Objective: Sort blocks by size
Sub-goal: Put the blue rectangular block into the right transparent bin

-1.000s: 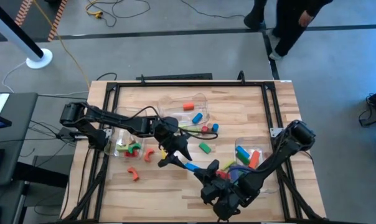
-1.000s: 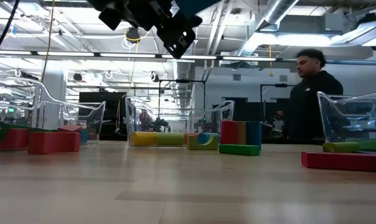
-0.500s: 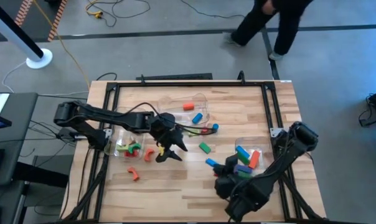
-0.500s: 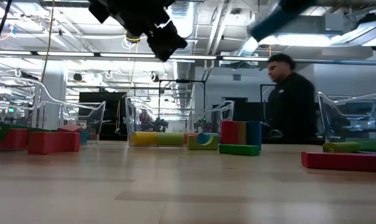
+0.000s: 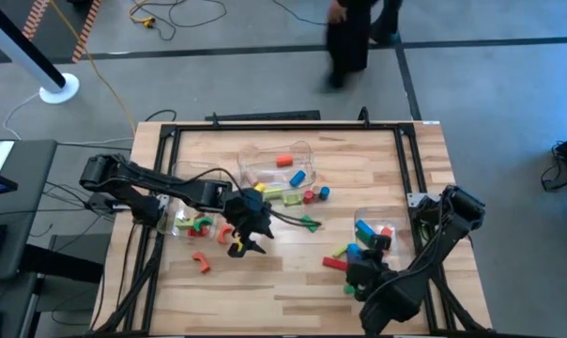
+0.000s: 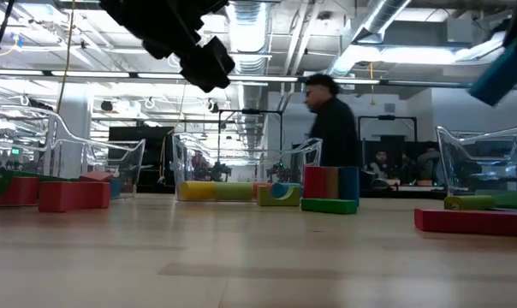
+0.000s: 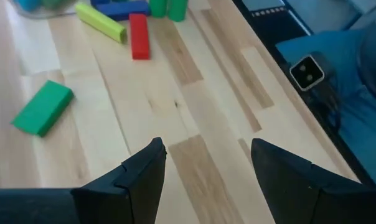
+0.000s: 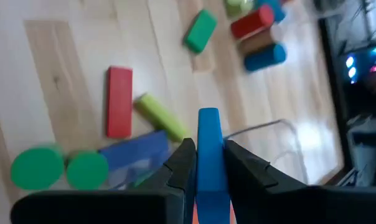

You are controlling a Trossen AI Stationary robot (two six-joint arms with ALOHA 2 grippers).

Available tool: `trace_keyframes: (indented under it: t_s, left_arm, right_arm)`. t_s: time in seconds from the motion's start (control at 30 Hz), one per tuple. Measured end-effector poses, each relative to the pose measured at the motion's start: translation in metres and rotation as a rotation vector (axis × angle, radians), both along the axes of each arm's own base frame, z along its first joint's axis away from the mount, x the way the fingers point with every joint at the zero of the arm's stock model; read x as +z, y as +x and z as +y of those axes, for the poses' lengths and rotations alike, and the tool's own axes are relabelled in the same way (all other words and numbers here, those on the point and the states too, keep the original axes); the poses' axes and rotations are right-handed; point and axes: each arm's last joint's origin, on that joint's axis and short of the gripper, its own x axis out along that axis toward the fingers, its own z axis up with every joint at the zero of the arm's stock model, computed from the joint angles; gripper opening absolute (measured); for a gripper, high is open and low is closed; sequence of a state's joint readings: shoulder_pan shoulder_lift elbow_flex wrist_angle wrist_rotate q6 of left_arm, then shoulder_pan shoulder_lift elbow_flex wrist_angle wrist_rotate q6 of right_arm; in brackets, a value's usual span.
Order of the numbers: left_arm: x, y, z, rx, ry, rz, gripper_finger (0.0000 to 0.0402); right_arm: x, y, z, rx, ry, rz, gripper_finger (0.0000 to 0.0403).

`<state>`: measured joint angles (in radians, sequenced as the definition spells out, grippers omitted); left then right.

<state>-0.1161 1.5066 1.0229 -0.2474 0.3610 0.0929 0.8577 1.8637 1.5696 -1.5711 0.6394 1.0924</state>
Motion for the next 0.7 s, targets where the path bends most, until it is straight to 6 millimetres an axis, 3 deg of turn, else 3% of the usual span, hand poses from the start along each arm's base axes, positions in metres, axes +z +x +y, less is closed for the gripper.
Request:
trace_keyframes:
  t_s: [0.33, 0.7]
  left_arm:
    - [-0.021, -0.009, -0.015, -0.019, 0.012, 0.009, 0.0231]
    - [-0.037, -0.014, -0.018, -0.023, 0.004, -0.028, 0.0231]
  right_arm:
    - [-0.003, -0.005, 0.003, -0.081, 0.1, 0.077, 0.0097]
    - [-0.005, -0.023, 0.018, -0.201, 0.217, 0.112, 0.0097]
